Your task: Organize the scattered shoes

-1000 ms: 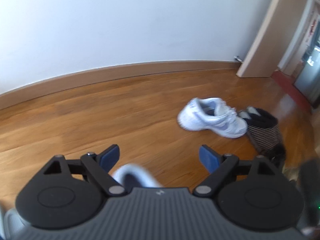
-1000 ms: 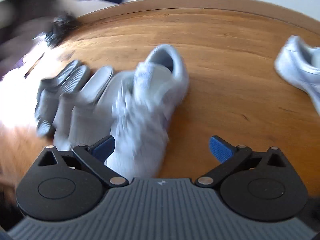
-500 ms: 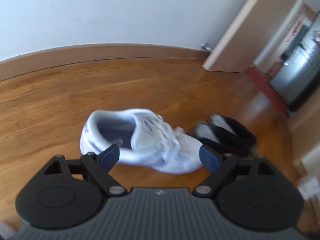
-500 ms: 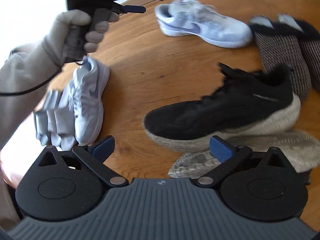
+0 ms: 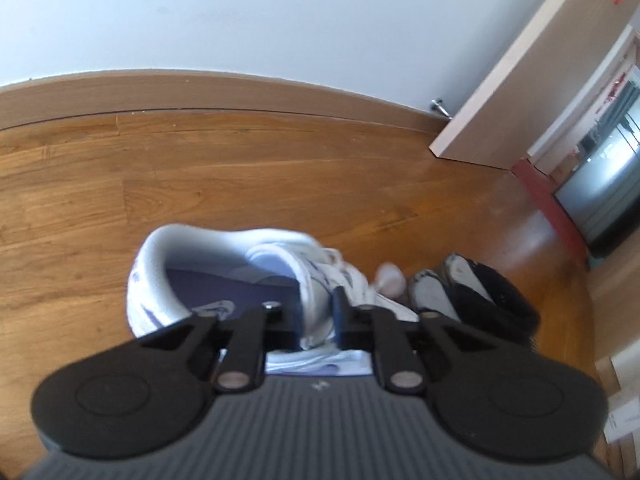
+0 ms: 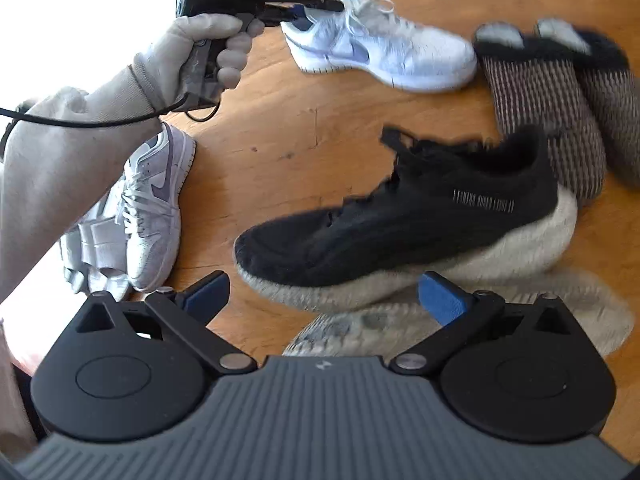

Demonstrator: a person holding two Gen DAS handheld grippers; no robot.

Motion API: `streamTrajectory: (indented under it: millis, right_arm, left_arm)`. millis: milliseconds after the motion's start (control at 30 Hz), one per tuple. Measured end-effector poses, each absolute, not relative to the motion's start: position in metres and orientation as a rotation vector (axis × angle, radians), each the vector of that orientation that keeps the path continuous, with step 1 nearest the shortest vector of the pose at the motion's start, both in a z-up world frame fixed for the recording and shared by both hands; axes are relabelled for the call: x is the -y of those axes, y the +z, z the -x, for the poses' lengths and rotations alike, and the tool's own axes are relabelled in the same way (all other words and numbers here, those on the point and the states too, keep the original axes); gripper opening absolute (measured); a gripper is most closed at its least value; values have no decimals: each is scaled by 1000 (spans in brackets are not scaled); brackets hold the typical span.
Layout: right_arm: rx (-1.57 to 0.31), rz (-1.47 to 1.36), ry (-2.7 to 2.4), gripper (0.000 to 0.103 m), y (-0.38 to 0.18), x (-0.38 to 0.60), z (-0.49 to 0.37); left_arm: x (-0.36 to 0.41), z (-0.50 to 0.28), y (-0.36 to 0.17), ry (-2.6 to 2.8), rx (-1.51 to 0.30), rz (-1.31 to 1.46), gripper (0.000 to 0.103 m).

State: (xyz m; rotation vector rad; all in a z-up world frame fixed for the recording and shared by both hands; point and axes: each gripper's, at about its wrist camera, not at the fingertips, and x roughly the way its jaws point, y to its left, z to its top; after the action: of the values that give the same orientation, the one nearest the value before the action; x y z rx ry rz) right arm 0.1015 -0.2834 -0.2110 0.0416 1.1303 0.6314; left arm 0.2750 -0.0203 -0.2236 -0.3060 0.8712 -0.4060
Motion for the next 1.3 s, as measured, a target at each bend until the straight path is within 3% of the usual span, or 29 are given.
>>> streamTrajectory:
  millis: [233,300,333,367,400,467,500,667,767,967,1133,1300]
  right_arm:
    - [-932,222,791,103,-196,241,-170]
    - [-915,272,856,103,-201,226,-186]
    - [-910,313,902,103,-207,214,-199]
    - [-914,356,944,103,-215,200,-212]
    - [-916,412,991,102,-224,183,-228]
    - [-893,549,1044,103,-242,147,-250]
    - [-879,601,1046,103,-247,135,-253]
    - [-746,947,1209,102,-287,63,-261]
    - [-810,1023,1224,103,-320,38,-274]
    - [-930,764,1032,87,-334,16,-270]
    - [-1211,295,721,86,-319,3,-260]
    - [-1362,163,549,86,-316,-22,-216]
  left_arm:
    - [-54,-253,-216,-586,-932,311,6]
    - [-71,-248,-218,-589,-965,297,13]
    - [-77,-246,-220,-586,-980,300,19]
    - [-87,-240,-219,-578,-983,308,32]
    - [-96,-234,-216,-567,-968,320,55]
    - [-117,-215,-203,-535,-926,369,82]
    - [-122,-208,-197,-521,-903,378,84]
    - [-152,-152,-165,-396,-798,347,87]
    - [-166,-123,-157,-324,-783,312,87]
    - [-179,-87,-145,-35,-724,208,87]
    - [-191,-61,-132,58,-662,261,87]
    - [-199,-44,-125,202,-693,249,87]
